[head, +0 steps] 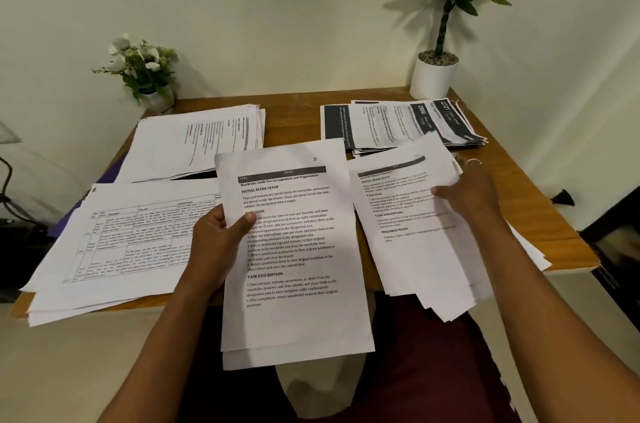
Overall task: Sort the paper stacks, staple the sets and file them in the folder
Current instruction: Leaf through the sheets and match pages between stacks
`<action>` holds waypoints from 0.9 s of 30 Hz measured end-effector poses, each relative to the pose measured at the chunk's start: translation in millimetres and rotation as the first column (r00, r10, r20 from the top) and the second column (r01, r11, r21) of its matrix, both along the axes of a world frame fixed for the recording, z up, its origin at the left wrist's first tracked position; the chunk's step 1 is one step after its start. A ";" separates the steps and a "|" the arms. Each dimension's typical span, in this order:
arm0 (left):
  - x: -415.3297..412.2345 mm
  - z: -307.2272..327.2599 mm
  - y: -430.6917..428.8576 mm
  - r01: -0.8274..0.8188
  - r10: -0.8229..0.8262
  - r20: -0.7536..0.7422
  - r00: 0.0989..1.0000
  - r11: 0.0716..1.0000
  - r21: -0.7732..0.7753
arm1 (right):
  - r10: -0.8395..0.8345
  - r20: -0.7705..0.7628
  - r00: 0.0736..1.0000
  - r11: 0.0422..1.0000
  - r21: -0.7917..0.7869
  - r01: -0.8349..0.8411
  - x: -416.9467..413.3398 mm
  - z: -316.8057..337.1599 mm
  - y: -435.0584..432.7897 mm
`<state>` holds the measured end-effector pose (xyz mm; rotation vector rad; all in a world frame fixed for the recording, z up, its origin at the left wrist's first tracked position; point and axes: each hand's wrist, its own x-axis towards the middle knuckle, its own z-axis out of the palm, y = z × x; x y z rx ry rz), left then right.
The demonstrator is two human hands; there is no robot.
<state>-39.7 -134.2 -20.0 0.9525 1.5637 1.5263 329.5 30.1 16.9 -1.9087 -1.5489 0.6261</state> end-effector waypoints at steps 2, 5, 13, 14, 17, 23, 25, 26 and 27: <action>0.8 0.3 0.4 -0.022 0.022 0.006 1.000 1.000 -0.012 | 0.011 -0.092 0.996 1.000 0.018 -0.009 0.5 6.4 -3.7; 1.2 0.3 1.5 -0.039 0.039 0.038 0.998 0.999 -0.013 | 0.079 -0.227 0.971 0.996 0.068 -0.065 4.1 14.6 -4.3; 0.3 -0.4 2.1 -0.067 0.070 0.084 0.994 0.997 -0.031 | 0.090 -0.159 0.983 0.992 0.102 -0.075 4.2 13.0 1.5; 0.8 0.0 2.1 -0.069 0.071 0.086 0.994 0.997 -0.029 | 0.085 -0.132 0.988 0.992 0.103 -0.072 5.6 10.6 1.6; 1.7 1.3 2.4 -0.070 0.072 0.082 0.994 0.997 -0.026 | 0.061 -0.089 0.994 0.986 0.159 -0.046 8.1 7.3 0.2; 2.4 3.1 0.7 -0.060 0.061 0.099 0.993 0.998 -0.013 | -0.014 0.178 0.984 0.941 0.335 -0.048 4.8 10.1 -7.8; 2.1 2.2 1.0 -0.062 0.063 0.091 0.994 0.998 -0.014 | -0.002 0.216 0.976 0.925 0.370 -0.080 3.4 15.3 -11.4; 2.3 2.6 1.1 -0.061 0.062 0.090 0.994 0.998 -0.015 | 0.010 0.244 0.970 0.912 0.395 -0.108 2.8 18.7 -14.4; 2.0 2.4 1.2 -0.059 0.060 0.091 0.994 0.998 -0.013 | 0.023 0.260 0.965 0.896 0.422 -0.135 2.7 22.3 -16.8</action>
